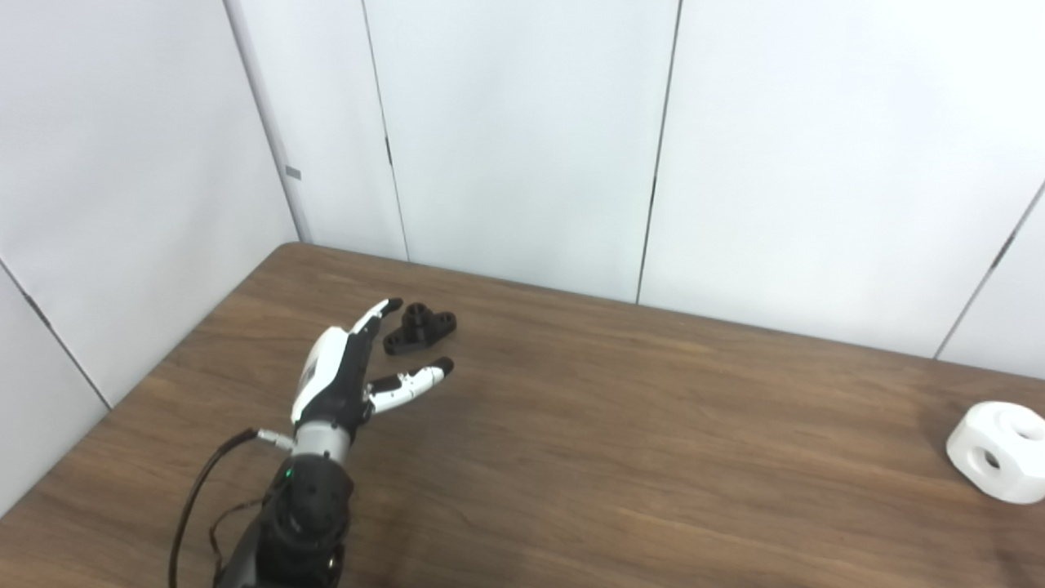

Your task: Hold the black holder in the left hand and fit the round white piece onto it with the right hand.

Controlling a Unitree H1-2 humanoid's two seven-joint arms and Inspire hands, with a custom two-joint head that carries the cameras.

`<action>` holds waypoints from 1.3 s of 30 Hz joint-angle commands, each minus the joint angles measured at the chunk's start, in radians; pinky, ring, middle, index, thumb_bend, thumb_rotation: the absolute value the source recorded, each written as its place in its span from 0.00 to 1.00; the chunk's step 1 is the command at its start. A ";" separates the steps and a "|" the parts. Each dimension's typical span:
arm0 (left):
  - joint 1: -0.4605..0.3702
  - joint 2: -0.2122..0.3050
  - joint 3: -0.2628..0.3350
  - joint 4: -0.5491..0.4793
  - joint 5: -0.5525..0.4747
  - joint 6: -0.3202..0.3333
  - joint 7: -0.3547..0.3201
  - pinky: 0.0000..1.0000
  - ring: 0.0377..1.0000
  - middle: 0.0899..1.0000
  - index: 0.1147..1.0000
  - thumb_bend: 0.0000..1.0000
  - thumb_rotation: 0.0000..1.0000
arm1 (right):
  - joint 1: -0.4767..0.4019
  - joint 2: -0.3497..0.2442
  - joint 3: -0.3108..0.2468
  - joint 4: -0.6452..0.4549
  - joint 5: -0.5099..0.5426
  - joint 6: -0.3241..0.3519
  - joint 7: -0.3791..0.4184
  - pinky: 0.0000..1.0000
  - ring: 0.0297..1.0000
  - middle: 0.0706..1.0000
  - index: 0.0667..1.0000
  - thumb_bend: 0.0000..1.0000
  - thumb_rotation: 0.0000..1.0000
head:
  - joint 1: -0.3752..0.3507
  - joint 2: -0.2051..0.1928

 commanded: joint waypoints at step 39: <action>-0.239 0.179 -0.172 0.441 0.120 -0.039 0.185 1.00 0.97 0.92 0.84 0.88 0.40 | 0.025 0.009 0.026 0.018 -0.011 0.007 -0.003 1.00 1.00 0.99 0.99 0.68 1.00 | -0.010 0.011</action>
